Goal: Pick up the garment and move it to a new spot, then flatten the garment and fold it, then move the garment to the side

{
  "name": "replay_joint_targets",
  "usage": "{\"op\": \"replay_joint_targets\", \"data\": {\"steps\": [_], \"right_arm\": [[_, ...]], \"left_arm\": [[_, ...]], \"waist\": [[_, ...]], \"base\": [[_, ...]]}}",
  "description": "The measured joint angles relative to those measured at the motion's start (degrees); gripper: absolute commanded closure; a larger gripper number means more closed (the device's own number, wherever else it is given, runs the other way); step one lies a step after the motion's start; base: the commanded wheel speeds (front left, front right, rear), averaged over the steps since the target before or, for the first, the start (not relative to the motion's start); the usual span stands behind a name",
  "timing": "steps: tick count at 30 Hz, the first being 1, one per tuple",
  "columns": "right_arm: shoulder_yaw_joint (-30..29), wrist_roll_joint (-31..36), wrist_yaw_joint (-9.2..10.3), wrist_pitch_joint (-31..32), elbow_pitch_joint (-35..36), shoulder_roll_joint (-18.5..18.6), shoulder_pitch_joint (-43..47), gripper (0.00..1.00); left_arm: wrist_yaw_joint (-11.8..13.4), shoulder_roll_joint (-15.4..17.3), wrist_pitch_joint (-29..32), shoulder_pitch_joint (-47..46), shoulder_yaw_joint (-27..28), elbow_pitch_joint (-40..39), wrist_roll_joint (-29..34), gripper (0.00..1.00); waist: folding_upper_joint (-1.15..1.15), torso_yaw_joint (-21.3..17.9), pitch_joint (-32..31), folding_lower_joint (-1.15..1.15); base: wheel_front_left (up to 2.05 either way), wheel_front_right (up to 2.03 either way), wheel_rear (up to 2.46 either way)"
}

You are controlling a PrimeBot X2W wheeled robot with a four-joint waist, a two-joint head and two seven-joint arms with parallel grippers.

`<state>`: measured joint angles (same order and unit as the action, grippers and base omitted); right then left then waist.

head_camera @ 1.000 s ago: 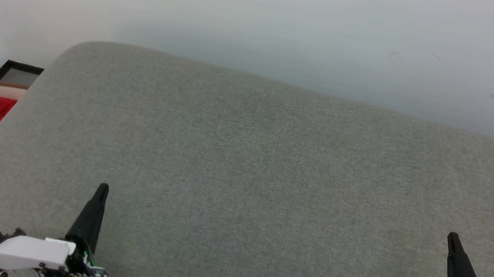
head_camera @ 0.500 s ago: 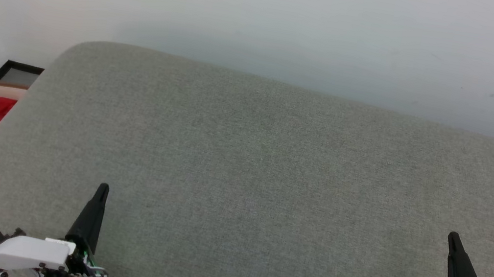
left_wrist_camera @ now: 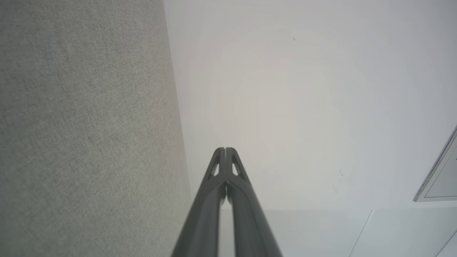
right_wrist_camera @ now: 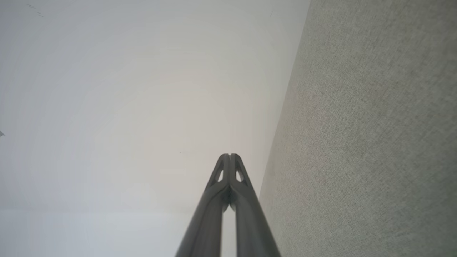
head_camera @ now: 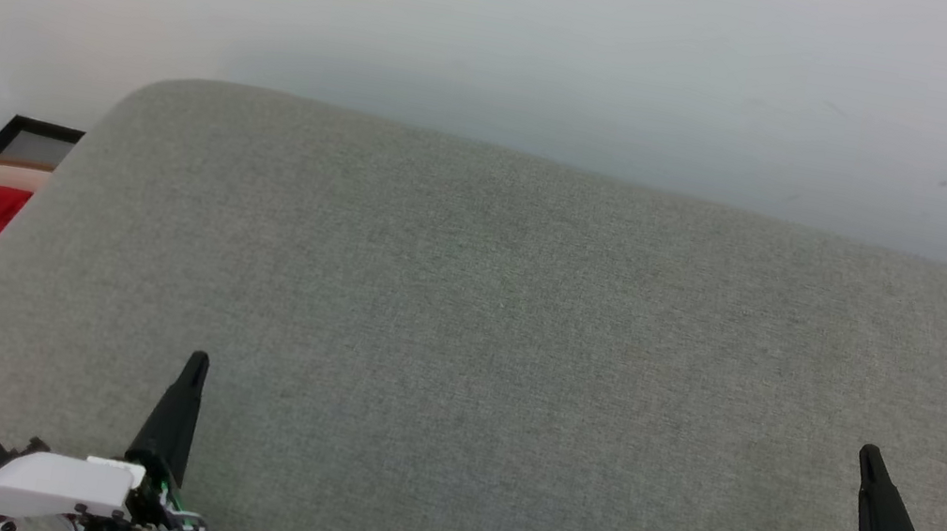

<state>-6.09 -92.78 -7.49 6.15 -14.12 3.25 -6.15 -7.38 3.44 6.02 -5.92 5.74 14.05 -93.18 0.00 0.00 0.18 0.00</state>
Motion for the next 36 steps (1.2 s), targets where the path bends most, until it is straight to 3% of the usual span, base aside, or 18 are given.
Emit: {"op": "replay_joint_targets", "data": {"steps": [36], "right_arm": [[-0.18, 0.12, 0.01, 0.18, -0.01, -0.12, 0.00, 1.00]], "left_arm": [[0.00, -0.21, 0.10, -0.02, 0.31, 0.01, 0.40, 1.00]], "waist": [[0.00, 0.00, 0.00, 0.00]], "base": [[0.00, 0.00, 0.00]]}}
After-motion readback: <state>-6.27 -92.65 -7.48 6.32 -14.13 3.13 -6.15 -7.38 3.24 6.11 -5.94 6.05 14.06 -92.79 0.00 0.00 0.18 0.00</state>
